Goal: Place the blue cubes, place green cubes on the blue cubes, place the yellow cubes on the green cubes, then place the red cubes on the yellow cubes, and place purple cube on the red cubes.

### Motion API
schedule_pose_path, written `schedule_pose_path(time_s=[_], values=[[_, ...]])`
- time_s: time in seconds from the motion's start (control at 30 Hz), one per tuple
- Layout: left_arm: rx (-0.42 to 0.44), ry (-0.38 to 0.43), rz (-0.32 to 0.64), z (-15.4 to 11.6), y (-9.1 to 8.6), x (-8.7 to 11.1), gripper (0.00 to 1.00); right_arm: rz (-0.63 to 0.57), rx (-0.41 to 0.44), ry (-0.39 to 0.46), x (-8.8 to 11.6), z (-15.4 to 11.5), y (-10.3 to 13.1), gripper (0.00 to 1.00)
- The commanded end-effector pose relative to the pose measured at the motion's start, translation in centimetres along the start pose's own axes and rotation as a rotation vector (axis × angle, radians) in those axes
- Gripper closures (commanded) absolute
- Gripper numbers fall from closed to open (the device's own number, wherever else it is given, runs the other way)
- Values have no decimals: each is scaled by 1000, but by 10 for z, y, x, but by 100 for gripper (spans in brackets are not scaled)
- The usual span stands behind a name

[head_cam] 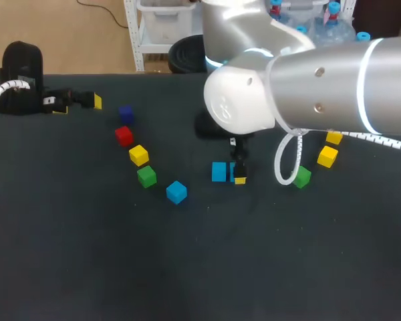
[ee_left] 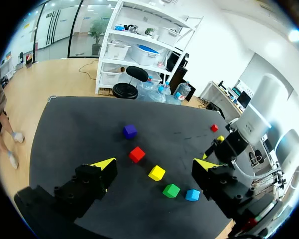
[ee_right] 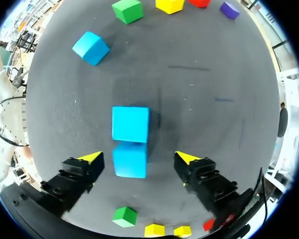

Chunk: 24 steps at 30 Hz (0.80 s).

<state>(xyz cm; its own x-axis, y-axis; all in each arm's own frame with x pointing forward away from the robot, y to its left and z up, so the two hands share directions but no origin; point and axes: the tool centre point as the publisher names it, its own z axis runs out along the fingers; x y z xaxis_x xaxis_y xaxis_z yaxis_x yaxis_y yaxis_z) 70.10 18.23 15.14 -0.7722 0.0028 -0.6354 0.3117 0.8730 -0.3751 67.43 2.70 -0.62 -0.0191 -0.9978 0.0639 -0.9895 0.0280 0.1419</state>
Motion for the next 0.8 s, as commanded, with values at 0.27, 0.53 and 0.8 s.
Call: schedule_pose_path(time_s=[0.27,0.53,0.8], values=[[10,-6,2,0,2,1,0,89,67,-85,28,-30,5,0],[10,-6,2,0,2,1,0,132,91,-172,31,-47,9,0],[10,-6,2,0,2,1,0,190,168,-277,26,-52,17,0]])
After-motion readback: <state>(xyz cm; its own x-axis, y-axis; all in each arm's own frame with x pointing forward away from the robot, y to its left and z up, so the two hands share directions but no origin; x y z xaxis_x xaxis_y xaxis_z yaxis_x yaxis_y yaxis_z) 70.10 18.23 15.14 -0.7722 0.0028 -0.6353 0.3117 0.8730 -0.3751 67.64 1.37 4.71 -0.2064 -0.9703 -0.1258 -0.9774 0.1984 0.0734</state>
